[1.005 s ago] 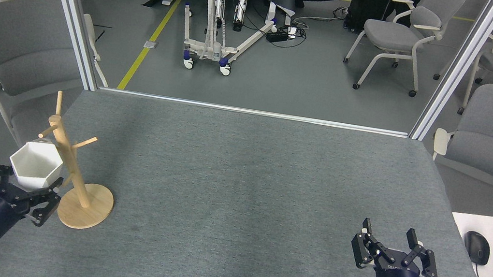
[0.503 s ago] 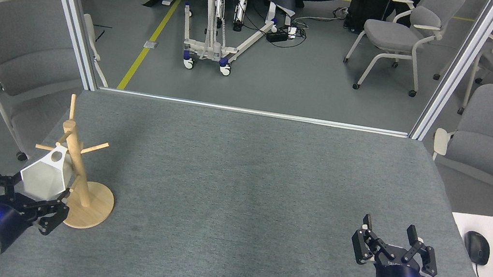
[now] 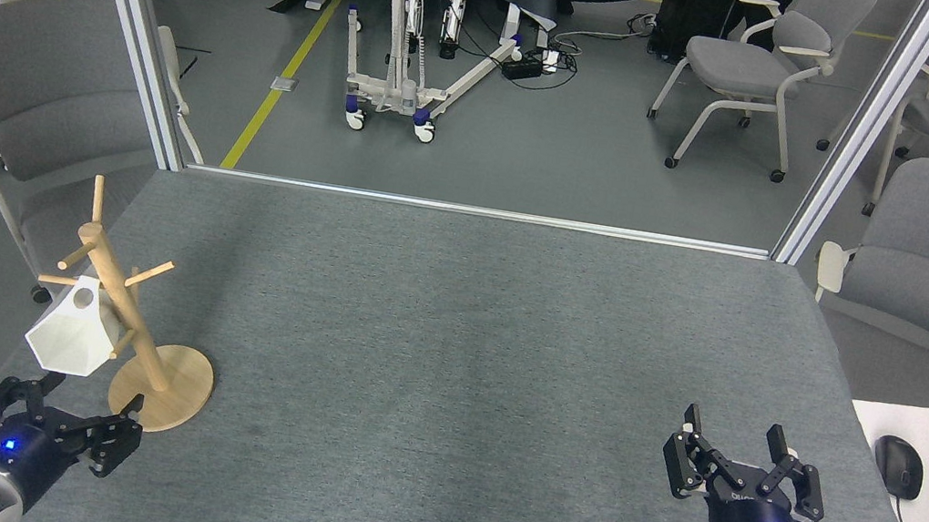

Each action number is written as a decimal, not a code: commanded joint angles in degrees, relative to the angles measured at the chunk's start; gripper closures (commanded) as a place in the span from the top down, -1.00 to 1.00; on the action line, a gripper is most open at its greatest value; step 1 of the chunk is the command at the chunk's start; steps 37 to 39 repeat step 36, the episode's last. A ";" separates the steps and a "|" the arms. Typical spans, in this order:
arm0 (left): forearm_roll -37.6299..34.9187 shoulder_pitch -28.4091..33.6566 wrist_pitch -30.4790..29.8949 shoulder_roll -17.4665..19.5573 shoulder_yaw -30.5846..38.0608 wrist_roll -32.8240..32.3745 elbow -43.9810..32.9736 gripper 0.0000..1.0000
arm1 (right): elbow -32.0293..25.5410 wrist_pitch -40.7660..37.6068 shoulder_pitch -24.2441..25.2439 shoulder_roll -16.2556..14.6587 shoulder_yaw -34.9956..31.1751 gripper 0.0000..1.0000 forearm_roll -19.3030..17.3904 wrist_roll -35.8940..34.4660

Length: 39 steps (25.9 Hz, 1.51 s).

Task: Hang cup on storage rack

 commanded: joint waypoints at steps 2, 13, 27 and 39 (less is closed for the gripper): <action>0.00 0.84 -0.50 -3.29 -0.08 1.60 0.20 0.95 | 0.00 0.09 0.05 -0.05 0.00 0.98 -0.15 0.22; 0.35 1.63 -0.23 -20.87 -6.85 6.17 -7.54 0.96 | 0.00 -0.09 0.23 0.56 0.35 0.98 -0.15 0.22; 6.42 -2.94 23.32 -20.61 -21.96 5.99 -11.58 0.96 | 0.00 -0.35 0.05 0.65 0.35 0.98 -0.15 0.22; 6.42 -1.80 23.59 -20.70 -21.88 6.08 -11.93 0.96 | 2.20 -0.35 -1.00 0.56 0.44 0.98 -0.15 0.22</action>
